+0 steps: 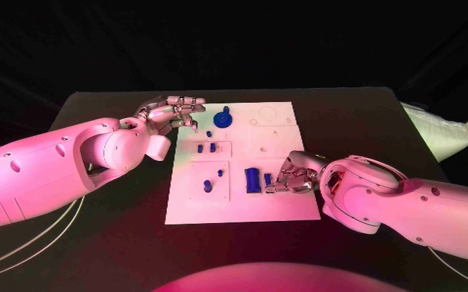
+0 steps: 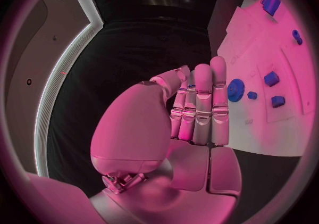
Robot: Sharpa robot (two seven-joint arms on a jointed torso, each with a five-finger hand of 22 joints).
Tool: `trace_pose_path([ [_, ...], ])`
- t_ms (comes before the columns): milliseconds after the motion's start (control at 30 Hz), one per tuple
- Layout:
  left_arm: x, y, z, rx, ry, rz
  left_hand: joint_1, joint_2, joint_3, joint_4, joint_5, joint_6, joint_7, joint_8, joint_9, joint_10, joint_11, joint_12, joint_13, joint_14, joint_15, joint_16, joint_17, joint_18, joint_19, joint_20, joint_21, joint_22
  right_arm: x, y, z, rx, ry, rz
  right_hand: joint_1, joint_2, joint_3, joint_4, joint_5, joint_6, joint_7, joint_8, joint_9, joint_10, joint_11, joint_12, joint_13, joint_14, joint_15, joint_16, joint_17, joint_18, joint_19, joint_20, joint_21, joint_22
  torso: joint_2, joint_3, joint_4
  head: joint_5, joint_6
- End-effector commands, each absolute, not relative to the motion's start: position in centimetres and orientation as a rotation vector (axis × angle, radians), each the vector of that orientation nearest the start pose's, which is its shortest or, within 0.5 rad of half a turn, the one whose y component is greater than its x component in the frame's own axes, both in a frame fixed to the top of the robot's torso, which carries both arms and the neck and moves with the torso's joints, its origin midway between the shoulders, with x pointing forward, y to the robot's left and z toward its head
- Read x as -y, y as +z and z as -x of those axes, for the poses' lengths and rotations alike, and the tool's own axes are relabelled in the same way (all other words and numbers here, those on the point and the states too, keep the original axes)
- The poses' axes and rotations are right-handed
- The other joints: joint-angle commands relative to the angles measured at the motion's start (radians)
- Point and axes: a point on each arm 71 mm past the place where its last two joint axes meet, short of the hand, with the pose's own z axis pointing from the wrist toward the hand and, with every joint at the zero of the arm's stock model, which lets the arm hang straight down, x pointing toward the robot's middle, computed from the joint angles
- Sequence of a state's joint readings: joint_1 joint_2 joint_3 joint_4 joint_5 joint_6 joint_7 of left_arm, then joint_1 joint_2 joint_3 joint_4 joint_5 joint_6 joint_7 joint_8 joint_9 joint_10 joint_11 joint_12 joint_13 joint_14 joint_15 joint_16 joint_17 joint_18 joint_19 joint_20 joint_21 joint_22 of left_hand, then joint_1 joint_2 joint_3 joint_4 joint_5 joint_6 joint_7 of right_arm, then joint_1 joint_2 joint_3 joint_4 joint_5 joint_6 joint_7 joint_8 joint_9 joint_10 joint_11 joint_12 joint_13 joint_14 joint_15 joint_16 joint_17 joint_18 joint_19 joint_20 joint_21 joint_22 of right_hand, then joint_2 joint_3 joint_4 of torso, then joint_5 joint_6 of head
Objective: Assemble the parts on the task board
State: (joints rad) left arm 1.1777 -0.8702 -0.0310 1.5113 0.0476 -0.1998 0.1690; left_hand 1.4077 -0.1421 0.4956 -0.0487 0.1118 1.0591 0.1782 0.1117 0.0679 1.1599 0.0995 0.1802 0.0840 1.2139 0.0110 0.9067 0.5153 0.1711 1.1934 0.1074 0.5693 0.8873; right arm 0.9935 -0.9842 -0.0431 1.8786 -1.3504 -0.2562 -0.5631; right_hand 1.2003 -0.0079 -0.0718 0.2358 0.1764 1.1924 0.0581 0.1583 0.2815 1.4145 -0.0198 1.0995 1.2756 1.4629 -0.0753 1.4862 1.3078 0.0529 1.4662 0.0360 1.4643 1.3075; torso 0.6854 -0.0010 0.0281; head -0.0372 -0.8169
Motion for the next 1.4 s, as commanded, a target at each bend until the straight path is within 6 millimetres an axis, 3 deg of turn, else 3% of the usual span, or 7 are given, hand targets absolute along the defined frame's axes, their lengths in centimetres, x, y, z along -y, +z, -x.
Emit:
trace_pose_path([
  [33, -21.7, -20.1, -48.4, -1.661, -1.520, 1.286, 0.005, 0.004, 0.000, -0.008, 0.004, -0.010, 0.000, 0.003, -0.001, -0.005, 0.001, 0.005, -0.001, -0.007, -0.002, -0.003, -0.001, 0.012, -0.008, -0.003, -0.003, 0.000, 19.0, -25.6, -37.3, -2.092, 0.493, -0.157, -0.001, 0.011, -0.010, 0.002, 0.012, -0.005, 0.000, -0.001, 0.000, 0.005, 0.003, -0.002, 0.001, 0.086, -0.006, 0.005, 0.152, -0.015, 0.025, -0.006, 0.003, 0.113, -0.001, 0.0003, -0.0001, 0.000, 0.000],
  [367, -21.9, -20.4, -48.6, -1.646, -1.526, 1.307, -0.004, 0.004, -0.001, -0.006, 0.004, -0.011, 0.001, 0.003, -0.001, -0.007, 0.002, 0.007, -0.001, -0.009, -0.001, -0.003, -0.002, 0.011, -0.009, -0.001, -0.004, 0.001, 19.7, -23.7, -38.2, -1.954, 0.793, -0.289, 0.048, -0.010, -0.048, -0.017, 0.061, -0.052, 0.018, -0.025, -0.008, -0.039, 0.019, -0.091, -0.049, 0.079, 0.006, -0.014, 0.128, -0.006, 0.005, 0.001, -0.023, 0.079, -0.009, -0.0018, -0.0019, -0.003, 0.015],
  [667, -22.6, -21.1, -49.3, -1.548, -1.586, 1.411, -0.057, -0.006, -0.029, 0.017, 0.001, -0.022, -0.001, 0.002, -0.001, -0.018, 0.003, 0.013, -0.002, -0.026, 0.008, -0.001, -0.003, 0.009, -0.024, 0.008, -0.021, -0.007, 22.2, -21.7, -43.2, -1.767, 1.082, -0.603, 0.138, 0.019, -0.057, -0.073, 0.021, -0.126, 0.051, -0.062, -0.023, -0.135, 0.045, -0.271, -0.162, 0.046, 0.029, -0.118, 0.008, 0.031, -0.086, 0.022, -0.149, -0.080, -0.047, -0.0110, -0.0114, -0.005, 0.035],
  [867, -22.6, -21.8, -50.0, -1.492, -1.569, 1.420, -0.077, -0.007, -0.062, 0.034, -0.015, -0.053, -0.005, -0.007, -0.003, -0.034, 0.015, 0.012, -0.008, -0.223, 0.045, -0.234, -0.116, -0.003, -0.215, 0.038, -0.174, -0.088, 22.9, -22.2, -46.6, -1.665, 1.230, -0.801, 0.213, 0.048, -0.064, -0.120, -0.024, -0.181, 0.083, -0.075, -0.030, -0.353, 0.079, -0.586, -0.390, -0.160, 0.061, -0.582, -0.442, 0.127, -0.387, 0.051, -0.606, -0.574, -0.077, -0.0165, -0.0230, -0.009, 0.051],
  [1100, -22.2, -22.8, -51.0, -1.397, -1.514, 1.461, -0.061, 0.002, -0.071, 0.032, -0.023, -0.060, -0.035, -0.030, -0.002, -0.062, 0.053, -0.072, -0.021, -0.285, 0.109, -0.589, -0.283, 0.002, -0.355, 0.112, -0.394, -0.279, 23.2, -22.9, -50.1, -1.548, 1.344, -0.968, 0.305, 0.095, -0.060, -0.164, -0.070, -0.230, 0.114, -0.089, -0.078, -0.407, 0.136, -0.880, -0.757, -0.405, 0.134, -1.064, -0.776, 0.125, -0.525, 0.121, -0.943, -0.801, -0.097, -0.0178, -0.0257, -0.013, 0.083],
  [1233, -21.9, -23.2, -51.7, -1.341, -1.479, 1.463, -0.054, 0.010, -0.098, 0.025, -0.022, -0.046, -0.030, -0.040, -0.002, -0.065, 0.060, -0.105, -0.021, -0.269, 0.118, -0.682, -0.340, 0.014, -0.356, 0.137, -0.455, -0.364, 23.3, -23.5, -51.3, -1.505, 1.379, -1.014, 0.322, 0.118, -0.065, -0.198, -0.074, -0.217, 0.118, -0.095, -0.125, -0.334, 0.145, -0.984, -0.985, -0.367, 0.151, -1.269, -0.957, 0.124, -0.488, 0.156, -1.097, -0.931, -0.103, -0.0164, -0.0213, -0.018, 0.109],
  [1400, -21.6, -23.4, -52.3, -1.295, -1.445, 1.450, -0.047, 0.019, -0.110, 0.019, -0.021, -0.030, -0.022, -0.042, -0.002, -0.054, 0.054, -0.113, -0.022, -0.235, 0.117, -0.719, -0.365, 0.014, -0.335, 0.137, -0.474, -0.409, 23.1, -24.2, -52.2, -1.478, 1.399, -1.037, 0.310, 0.139, -0.072, -0.242, -0.071, -0.198, 0.116, -0.093, -0.164, -0.288, 0.146, -1.020, -1.120, -0.302, 0.156, -1.358, -1.060, 0.129, -0.425, 0.151, -1.177, -1.007, -0.102, -0.0091, -0.0218, -0.012, 0.132],
])
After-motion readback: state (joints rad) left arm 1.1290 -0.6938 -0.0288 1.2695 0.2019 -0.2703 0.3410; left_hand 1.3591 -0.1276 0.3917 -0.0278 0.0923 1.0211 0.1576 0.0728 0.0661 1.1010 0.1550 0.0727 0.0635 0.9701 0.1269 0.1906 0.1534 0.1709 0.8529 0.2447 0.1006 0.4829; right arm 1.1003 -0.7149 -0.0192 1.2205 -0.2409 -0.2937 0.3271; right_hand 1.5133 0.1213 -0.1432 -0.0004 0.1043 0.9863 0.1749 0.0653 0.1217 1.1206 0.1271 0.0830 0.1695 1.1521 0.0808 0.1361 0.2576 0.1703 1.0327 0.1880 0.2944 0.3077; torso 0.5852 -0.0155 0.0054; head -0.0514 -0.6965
